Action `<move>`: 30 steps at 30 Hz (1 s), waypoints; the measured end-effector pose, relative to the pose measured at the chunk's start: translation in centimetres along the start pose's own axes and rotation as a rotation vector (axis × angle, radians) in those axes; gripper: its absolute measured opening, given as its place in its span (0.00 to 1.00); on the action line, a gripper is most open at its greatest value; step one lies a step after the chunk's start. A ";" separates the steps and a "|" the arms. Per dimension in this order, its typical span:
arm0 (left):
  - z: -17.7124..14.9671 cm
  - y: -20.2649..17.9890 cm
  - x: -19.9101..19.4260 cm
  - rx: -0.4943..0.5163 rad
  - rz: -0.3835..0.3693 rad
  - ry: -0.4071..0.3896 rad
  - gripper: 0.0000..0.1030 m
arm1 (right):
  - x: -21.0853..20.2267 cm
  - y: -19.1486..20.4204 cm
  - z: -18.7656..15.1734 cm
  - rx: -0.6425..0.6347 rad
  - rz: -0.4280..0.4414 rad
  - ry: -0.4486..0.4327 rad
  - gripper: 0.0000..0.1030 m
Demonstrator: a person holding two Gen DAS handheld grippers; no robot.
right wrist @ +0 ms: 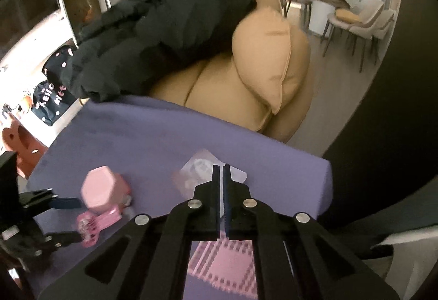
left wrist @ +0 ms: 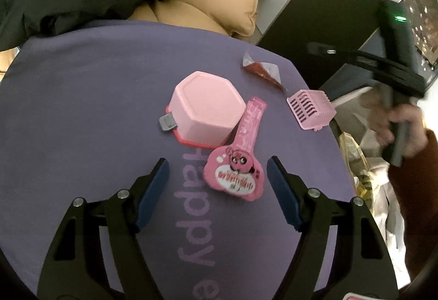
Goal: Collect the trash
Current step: 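Move the left tool to the pink stick while the right tool approaches the clear wrapper, then grasp the pink stick with the left tool while the right tool reaches for the red wrapper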
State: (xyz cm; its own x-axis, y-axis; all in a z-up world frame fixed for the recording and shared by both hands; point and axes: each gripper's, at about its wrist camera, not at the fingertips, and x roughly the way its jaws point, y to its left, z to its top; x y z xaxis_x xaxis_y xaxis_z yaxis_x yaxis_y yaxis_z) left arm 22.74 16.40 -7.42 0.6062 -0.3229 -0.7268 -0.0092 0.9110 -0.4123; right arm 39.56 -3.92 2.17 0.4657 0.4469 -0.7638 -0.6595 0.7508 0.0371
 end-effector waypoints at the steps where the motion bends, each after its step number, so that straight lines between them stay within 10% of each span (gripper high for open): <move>1: 0.1 -0.2 0.2 0.000 0.011 0.001 0.65 | -0.7 0.1 -0.1 -0.004 -0.004 -0.011 0.04; 9: -0.1 -1.7 0.3 0.017 0.070 0.008 0.13 | -2.7 -0.1 -1.8 0.014 -0.012 -0.023 0.07; 13: -0.5 -2.3 -1.5 0.058 0.056 -0.022 0.09 | 0.5 0.0 -1.8 -0.019 0.002 0.056 0.42; 27: -1.0 1.1 -2.8 -0.015 -0.044 -0.026 0.04 | 10.4 -1.3 0.0 0.027 0.006 0.315 0.42; 30: -1.0 1.4 -2.6 -0.031 -0.081 -0.031 0.20 | 10.0 -0.7 -0.2 0.001 0.000 0.302 0.15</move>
State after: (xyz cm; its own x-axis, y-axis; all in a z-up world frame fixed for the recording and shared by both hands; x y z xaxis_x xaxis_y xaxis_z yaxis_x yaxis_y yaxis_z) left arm 20.38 18.24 -6.65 0.6306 -0.3868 -0.6728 0.0168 0.8736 -0.4864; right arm 44.61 -0.06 -5.61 0.2693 0.2825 -0.9207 -0.6586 0.7516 0.0380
